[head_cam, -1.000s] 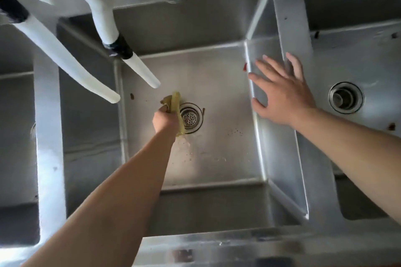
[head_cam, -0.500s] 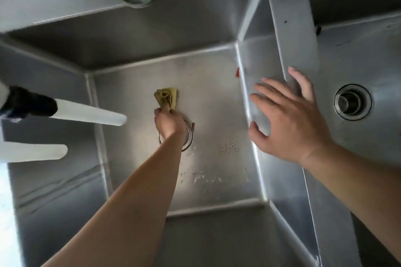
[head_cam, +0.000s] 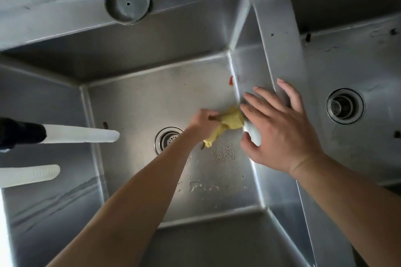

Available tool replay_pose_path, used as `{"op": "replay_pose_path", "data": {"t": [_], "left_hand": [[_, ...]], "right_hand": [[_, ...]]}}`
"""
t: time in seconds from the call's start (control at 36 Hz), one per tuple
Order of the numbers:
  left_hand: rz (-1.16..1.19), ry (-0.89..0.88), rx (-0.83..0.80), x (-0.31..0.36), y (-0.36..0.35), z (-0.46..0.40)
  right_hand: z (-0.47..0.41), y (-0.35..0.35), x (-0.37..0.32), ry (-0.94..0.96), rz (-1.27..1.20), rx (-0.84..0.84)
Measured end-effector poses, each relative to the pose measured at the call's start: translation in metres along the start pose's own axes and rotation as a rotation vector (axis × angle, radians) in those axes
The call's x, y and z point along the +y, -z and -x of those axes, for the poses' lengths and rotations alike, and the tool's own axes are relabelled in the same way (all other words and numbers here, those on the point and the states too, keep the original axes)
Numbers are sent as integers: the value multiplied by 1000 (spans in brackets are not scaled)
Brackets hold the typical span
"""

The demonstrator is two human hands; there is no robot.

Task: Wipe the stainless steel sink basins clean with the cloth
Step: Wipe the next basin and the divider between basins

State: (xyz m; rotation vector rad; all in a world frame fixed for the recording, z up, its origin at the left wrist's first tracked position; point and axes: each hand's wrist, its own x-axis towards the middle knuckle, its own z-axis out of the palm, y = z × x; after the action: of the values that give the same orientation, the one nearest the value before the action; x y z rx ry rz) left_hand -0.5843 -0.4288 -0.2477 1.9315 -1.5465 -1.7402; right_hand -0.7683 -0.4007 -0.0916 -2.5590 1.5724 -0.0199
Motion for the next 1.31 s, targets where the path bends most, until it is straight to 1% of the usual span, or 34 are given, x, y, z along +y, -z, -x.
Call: {"op": "replay_pose_path", "data": {"t": [0.03, 0.08, 0.17, 0.22, 0.25, 0.28, 0.42, 0.44, 0.47, 0.53, 0.56, 0.64, 0.67, 0.81, 0.86, 0.92, 1.06, 1.14, 1.31], "left_hand": [[72, -21, 127, 0, 9, 1], [119, -29, 406, -3, 32, -1], [193, 140, 801, -19, 70, -13], [312, 252, 987, -31, 93, -21], [356, 302, 1039, -38, 104, -23], [373, 357, 1054, -45, 114, -27], [447, 639, 910, -81, 145, -41], [500, 680, 950, -84, 147, -46], [505, 702, 1009, -82, 149, -49], [520, 635, 1122, -69, 147, -58], [517, 618, 1136, -59, 143, -63], [586, 571, 1099, -38, 129, -72], [529, 540, 1069, -34, 121, -73], [82, 289, 832, -22, 73, -74], [-105, 166, 702, -15, 52, -76], [-234, 59, 562, -5, 32, -75], [-345, -26, 352, 12, 4, -67], [-404, -67, 243, 4, -3, -56], [-461, -121, 77, -21, -16, -14]], "right_hand": [[0, 0, 0, 0, 5, -10], [0, 2, -1, 0, 7, -27], [-1, 4, -2, -4, -3, -48], [-1, 6, -3, -5, -9, -57], [-1, 6, -3, -5, -11, -58], [-1, 7, -3, -4, -13, -58], [0, 6, -2, -3, -26, -52], [-1, 6, -2, 0, -31, -45], [-1, 5, -1, 4, -33, -38], [0, 4, -1, 13, -34, -29], [0, 4, 0, 16, -35, -26], [0, 4, 0, 20, -40, -25], [0, 4, 0, 20, -42, -26], [0, 5, -1, 11, -55, -22], [1, 5, -1, 7, -55, -24], [1, 5, -1, 4, -51, -29], [0, 6, -2, -8, -28, -45], [0, 6, -2, -11, -20, -63], [0, 7, -4, -21, -4, -68]]}}
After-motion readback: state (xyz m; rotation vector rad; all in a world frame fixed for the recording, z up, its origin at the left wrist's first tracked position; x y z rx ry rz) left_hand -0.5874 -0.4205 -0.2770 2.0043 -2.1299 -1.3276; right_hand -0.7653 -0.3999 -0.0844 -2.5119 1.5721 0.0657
